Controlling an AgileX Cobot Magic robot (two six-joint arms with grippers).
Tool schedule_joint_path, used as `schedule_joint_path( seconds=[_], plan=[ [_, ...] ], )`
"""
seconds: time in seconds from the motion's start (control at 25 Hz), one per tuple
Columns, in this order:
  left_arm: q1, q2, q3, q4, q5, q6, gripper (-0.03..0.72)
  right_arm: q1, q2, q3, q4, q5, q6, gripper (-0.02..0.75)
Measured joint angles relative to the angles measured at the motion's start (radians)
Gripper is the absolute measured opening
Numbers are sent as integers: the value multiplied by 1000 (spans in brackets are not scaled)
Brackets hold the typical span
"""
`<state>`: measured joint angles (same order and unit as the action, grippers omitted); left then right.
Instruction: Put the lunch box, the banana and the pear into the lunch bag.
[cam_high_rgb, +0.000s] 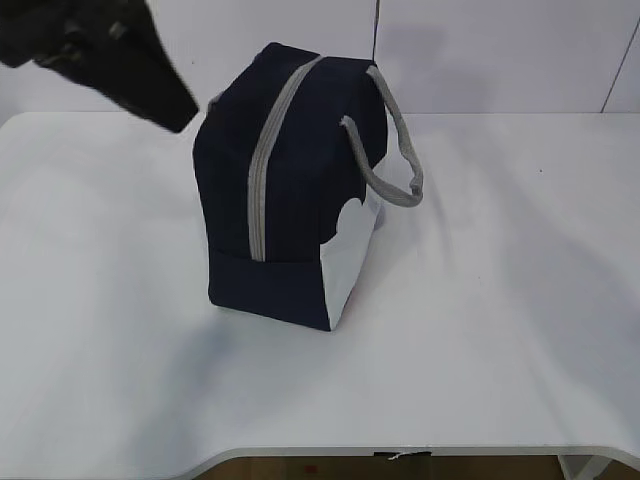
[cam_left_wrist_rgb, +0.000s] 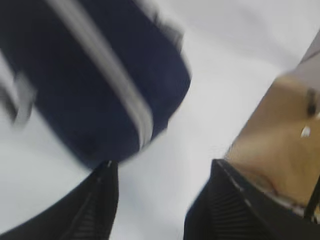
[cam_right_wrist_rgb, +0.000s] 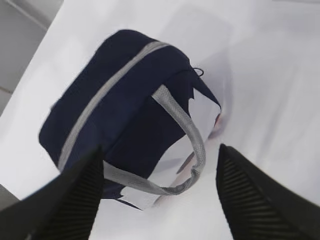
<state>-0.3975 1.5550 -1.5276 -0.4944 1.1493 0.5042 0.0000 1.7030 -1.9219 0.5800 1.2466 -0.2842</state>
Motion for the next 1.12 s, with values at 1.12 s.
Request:
schedule_joint_path(
  seconds=[1.12],
  plan=[
    [2,-624,363,391,106,-420,321,0,-782,968,-264,6,158,557]
  ],
)
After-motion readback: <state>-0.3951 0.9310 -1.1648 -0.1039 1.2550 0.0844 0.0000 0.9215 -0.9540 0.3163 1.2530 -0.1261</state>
